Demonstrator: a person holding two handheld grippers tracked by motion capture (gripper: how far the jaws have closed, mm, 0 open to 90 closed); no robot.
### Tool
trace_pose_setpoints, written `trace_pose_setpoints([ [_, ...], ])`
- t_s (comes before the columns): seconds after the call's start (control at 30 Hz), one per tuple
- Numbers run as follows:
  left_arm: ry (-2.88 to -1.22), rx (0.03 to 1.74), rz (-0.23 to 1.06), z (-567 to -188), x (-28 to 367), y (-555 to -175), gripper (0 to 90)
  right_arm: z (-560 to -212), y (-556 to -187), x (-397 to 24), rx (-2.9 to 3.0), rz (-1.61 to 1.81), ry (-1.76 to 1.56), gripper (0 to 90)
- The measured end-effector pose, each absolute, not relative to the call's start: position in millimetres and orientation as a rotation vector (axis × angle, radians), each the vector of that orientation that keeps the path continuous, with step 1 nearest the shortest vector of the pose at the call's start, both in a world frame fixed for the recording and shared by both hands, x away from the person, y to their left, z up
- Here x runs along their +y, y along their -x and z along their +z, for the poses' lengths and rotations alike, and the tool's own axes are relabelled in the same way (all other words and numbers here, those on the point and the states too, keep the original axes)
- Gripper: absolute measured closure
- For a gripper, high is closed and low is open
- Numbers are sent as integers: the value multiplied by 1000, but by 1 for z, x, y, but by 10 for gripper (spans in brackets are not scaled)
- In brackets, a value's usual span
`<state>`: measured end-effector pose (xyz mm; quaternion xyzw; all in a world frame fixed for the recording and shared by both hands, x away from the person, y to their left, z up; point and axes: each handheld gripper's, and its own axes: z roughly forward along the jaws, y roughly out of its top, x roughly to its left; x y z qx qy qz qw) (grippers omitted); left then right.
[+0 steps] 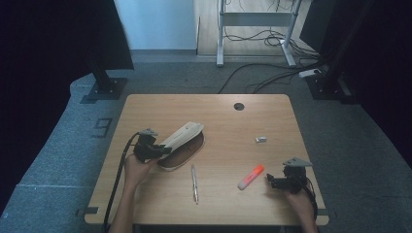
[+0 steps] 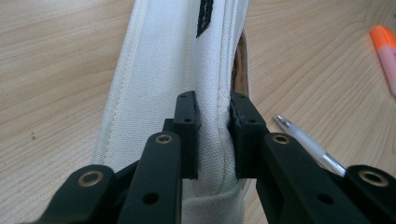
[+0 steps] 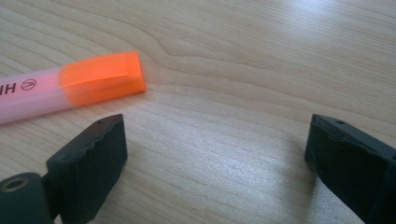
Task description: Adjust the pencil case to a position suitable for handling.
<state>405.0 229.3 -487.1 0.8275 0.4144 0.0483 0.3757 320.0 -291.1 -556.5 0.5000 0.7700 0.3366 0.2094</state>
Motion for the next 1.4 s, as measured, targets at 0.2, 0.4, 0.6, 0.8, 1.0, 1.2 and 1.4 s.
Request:
trace_pose_setpoints([
  [0.2,-2109,1051,125,-487,231,-405,754,-554,-323,-291,2172,928,-1403,37],
  [0.4,-2109,1045,126,-487,231,-405,753,-547,-324,-292,2162,948,-1396,15],
  [0.6,-2105,1042,119,-488,231,-406,750,-535,-327,-290,2153,979,-1352,0],
  [0.8,-2094,1043,96,-490,233,-407,748,-528,-336,-285,2145,988,-1310,0],
  [1.0,-2074,1053,65,-491,236,-409,740,-525,-349,-278,2158,981,-1260,0],
  [1.2,-2058,1066,60,-491,236,-408,737,-526,-368,-273,2164,987,-1263,0],
  [1.4,-2058,1067,68,-491,236,-408,735,-527,-380,-269,2173,1001,-1303,0],
])
